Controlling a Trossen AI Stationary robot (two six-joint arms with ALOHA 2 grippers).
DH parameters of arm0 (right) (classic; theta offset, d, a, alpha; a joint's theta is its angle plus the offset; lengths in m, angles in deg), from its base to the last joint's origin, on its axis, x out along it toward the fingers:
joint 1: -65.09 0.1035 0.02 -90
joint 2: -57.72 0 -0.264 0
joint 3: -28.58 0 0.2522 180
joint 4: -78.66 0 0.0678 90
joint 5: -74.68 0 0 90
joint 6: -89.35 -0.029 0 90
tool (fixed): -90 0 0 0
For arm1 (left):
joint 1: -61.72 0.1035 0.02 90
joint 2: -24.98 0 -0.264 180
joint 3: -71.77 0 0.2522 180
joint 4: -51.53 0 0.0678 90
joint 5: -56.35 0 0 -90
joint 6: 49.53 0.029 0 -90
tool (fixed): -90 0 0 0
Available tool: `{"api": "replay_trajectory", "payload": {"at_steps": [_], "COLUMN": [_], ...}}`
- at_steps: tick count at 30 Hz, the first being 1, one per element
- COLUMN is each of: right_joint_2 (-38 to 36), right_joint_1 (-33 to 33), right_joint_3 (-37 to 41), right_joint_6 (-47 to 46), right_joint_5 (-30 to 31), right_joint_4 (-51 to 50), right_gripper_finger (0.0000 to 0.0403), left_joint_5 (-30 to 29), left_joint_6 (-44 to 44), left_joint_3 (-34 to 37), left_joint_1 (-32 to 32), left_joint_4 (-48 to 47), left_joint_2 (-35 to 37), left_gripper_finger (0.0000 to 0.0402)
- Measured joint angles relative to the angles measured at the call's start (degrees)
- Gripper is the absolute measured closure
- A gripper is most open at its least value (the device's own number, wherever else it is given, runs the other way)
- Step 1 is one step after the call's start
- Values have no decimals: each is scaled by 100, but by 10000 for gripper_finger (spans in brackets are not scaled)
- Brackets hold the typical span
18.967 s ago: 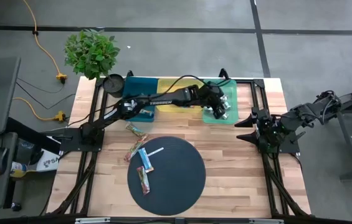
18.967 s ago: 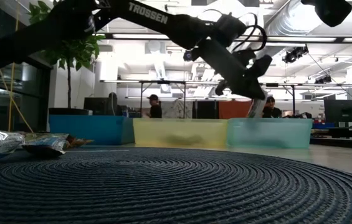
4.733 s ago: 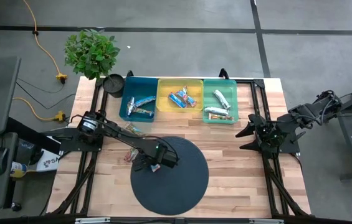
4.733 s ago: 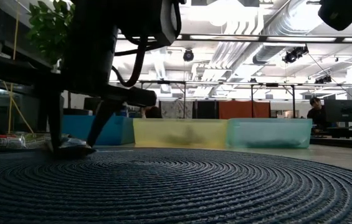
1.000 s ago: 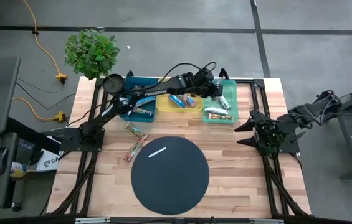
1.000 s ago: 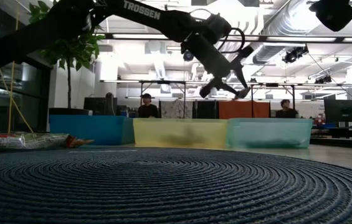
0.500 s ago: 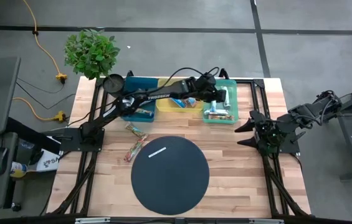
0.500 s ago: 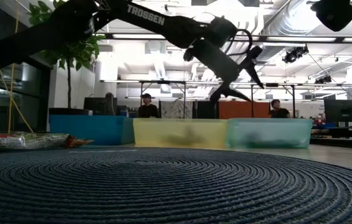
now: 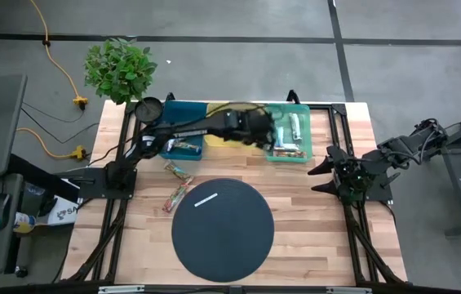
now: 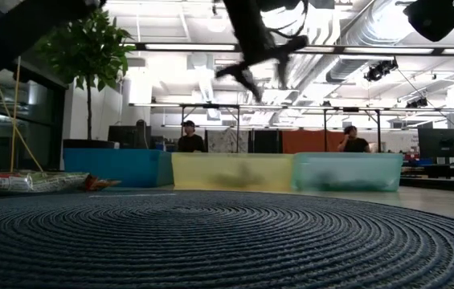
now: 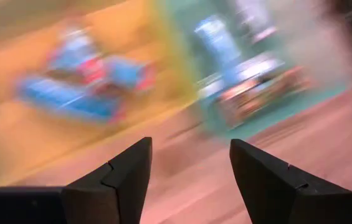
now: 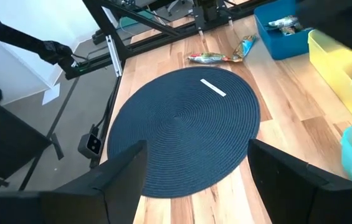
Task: Pick and place Granola Bars by type
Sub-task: Put the red granola bar into the yellow bin
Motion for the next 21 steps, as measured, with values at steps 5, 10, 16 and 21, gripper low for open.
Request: {"api": "replay_trajectory", "payload": {"at_steps": [5, 10, 16, 21], "right_joint_2": [-1, 1, 0, 1], "right_joint_1": [2, 0, 0, 0], "right_joint_3": [0, 0, 0, 0], "right_joint_6": [-2, -1, -34, -48], "right_joint_5": [-92, -107, -115, -241], "right_joint_4": [0, -7, -7, 0], "right_gripper_finger": [142, 142, 142, 142], "left_joint_5": [-615, -882, -1103, -1184], "left_joint_6": [-427, -983, -1622, -2721], "left_joint_3": [14, 16, 601, 2001], "left_joint_1": [-468, -919, -1458, -1890], "left_joint_4": [-1554, -2508, -2460, -2472], "left_joint_2": [167, 363, 915, 1690], "left_gripper_finger": [189, 188, 188, 188]}}
